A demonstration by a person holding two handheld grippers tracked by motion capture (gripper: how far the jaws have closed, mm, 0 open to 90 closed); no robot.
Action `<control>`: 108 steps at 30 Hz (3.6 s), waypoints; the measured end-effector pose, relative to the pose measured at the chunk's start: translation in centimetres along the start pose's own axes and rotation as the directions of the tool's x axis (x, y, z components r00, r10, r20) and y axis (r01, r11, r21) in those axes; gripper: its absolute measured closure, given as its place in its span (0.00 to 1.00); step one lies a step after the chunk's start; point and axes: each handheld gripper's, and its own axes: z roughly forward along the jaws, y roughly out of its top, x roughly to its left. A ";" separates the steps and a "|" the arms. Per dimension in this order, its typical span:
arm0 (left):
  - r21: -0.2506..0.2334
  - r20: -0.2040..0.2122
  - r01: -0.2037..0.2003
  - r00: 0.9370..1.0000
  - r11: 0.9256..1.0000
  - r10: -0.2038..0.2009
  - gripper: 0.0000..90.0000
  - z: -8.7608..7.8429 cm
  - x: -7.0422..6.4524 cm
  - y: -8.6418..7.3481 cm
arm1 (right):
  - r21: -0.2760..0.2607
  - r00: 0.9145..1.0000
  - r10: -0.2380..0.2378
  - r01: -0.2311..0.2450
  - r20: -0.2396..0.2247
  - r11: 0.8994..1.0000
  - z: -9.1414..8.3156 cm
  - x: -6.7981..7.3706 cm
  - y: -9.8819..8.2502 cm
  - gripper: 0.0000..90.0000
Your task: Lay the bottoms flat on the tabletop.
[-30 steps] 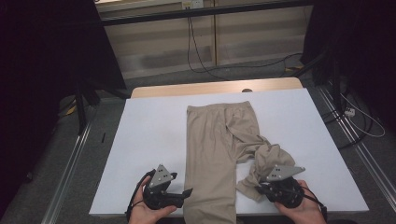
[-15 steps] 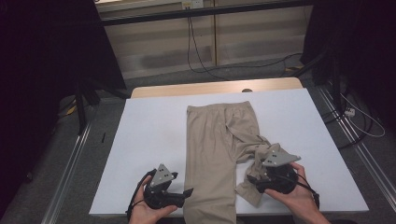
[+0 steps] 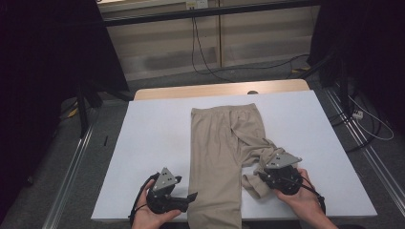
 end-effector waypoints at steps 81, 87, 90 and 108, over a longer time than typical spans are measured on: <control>0.091 0.283 -0.227 0.939 0.970 0.193 0.94 14.8 -8.7 9.5 | -0.147 0.995 0.089 -0.096 -0.050 0.985 -5.3 -3.7 -1.0 0.95; 0.079 0.430 -0.276 0.876 0.958 0.217 0.94 12.2 -12.2 7.3 | -0.217 0.992 0.125 -0.124 -0.013 0.968 -5.6 -5.3 0.9 0.95; 0.070 0.508 -0.313 0.828 0.947 0.236 0.94 10.9 -14.4 6.4 | -0.216 0.992 0.128 -0.127 -0.009 0.968 -4.4 -5.5 1.8 0.95; 0.001 0.306 -0.171 0.938 0.985 0.162 0.66 13.0 -10.9 8.2 | -0.162 0.998 0.049 -0.055 -0.040 0.985 -5.2 -2.6 -0.5 0.84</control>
